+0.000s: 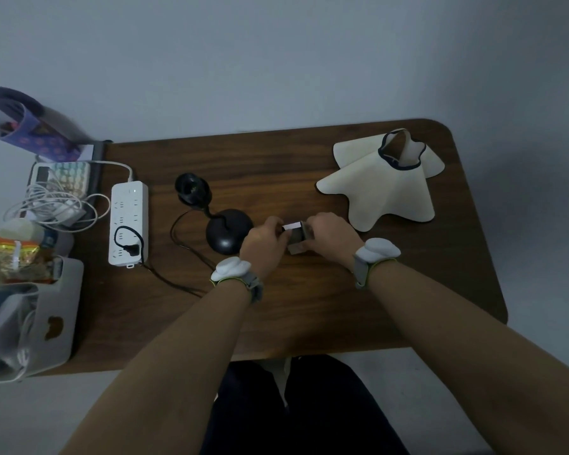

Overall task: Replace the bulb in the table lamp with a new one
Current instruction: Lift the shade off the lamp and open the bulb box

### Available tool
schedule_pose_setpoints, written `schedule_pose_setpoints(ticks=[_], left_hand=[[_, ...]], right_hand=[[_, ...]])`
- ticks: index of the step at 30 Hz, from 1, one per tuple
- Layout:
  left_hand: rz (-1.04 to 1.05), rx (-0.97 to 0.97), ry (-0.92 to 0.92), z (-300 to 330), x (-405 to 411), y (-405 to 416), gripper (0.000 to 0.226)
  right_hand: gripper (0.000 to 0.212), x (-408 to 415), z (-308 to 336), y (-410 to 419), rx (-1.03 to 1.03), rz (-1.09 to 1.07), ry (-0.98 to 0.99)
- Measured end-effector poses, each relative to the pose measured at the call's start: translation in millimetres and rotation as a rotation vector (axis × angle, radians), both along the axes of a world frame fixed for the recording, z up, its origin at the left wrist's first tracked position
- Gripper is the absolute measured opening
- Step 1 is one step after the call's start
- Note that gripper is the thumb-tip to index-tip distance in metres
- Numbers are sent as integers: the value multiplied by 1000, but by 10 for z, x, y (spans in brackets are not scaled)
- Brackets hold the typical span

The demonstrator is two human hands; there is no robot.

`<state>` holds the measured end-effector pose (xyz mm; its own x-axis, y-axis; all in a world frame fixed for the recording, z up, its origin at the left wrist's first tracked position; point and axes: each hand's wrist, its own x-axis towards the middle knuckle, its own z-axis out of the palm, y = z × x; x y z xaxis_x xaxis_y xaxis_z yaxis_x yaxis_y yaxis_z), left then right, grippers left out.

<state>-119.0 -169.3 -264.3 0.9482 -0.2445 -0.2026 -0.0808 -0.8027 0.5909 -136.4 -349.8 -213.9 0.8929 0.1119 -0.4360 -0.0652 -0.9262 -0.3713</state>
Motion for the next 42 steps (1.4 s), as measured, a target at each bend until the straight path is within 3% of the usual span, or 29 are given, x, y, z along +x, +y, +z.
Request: schedule_pose_setpoints(ticks=[10,18,31,42], left_hand=[[157,-92,202,-20,101,-12,29],[170,-137,183,30,98,-14,32],[159,-228,188,85,17,-70,31],[191,-269,225,139,-9,-46,30]], right_hand=[[36,-61,-16,-37,79,11,-46],[24,-17,1,11,160,37,-48],[37,88,18,193,-254,114,-101],[37,151,30,287,-340,120,-74]])
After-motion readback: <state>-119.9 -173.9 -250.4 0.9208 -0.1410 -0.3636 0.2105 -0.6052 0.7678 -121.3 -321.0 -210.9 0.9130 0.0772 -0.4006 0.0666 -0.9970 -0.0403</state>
